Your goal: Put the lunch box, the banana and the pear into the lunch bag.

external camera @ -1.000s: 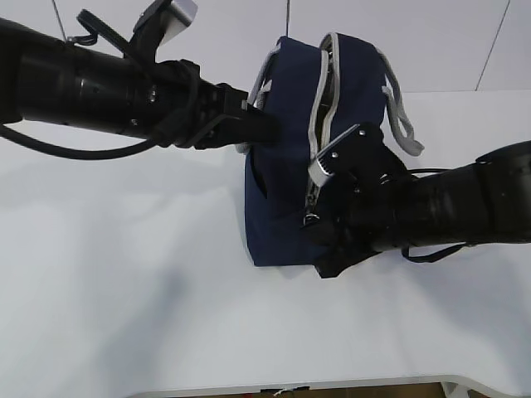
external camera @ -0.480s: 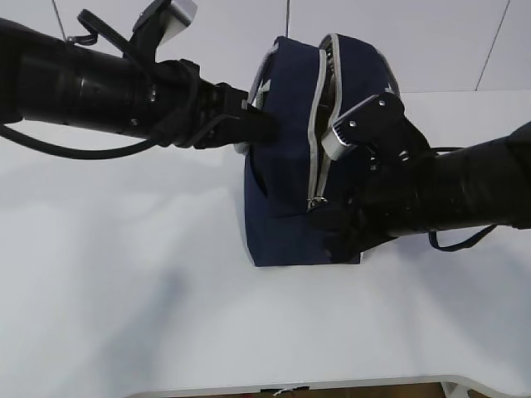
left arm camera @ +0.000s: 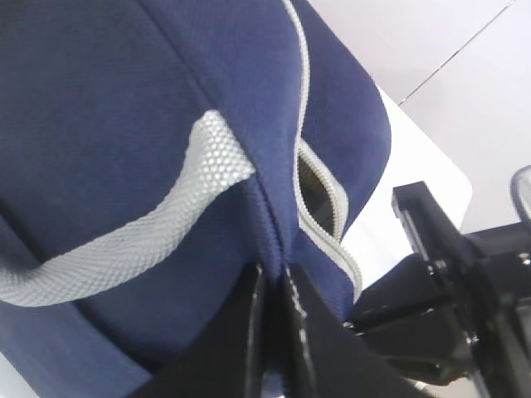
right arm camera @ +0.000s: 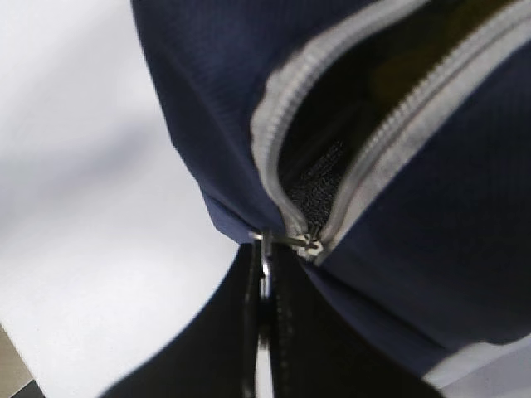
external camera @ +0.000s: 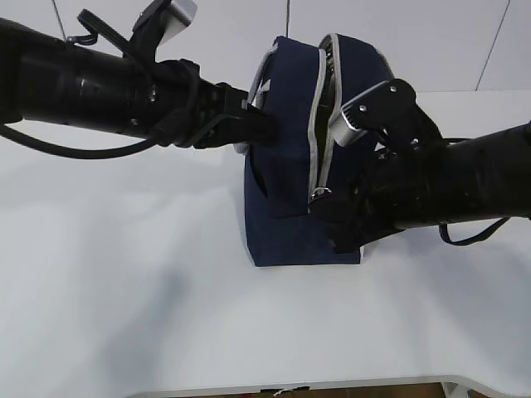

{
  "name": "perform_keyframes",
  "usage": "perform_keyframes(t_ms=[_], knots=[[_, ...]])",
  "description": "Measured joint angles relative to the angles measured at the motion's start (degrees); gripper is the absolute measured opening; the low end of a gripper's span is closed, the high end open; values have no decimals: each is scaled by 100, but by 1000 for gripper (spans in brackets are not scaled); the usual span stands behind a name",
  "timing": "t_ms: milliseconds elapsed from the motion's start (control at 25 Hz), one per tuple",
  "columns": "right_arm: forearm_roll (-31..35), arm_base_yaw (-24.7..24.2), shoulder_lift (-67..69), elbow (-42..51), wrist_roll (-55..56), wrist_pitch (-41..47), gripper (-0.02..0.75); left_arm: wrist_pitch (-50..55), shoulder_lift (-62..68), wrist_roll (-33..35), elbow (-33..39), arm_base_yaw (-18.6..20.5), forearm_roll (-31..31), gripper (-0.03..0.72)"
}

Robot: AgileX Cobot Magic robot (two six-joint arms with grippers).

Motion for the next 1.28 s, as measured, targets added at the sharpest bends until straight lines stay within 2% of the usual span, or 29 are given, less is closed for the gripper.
perform_keyframes(t_ms=[240,480,600,1080,1280], knots=[[-192,0,-166,0,413,0,18,0,0,0,0,0,0,-9],[-1430,0,-457,0,1681,120,18,0,0,0,0,0,0,-9],[-1817,0,-526,0,2112,254,18,0,0,0,0,0,0,-9],[-2207,0,-607,-268,3026,588,18,0,0,0,0,0,0,-9],[-3162,0,-607,-735,3880,917,18,0,0,0,0,0,0,-9]])
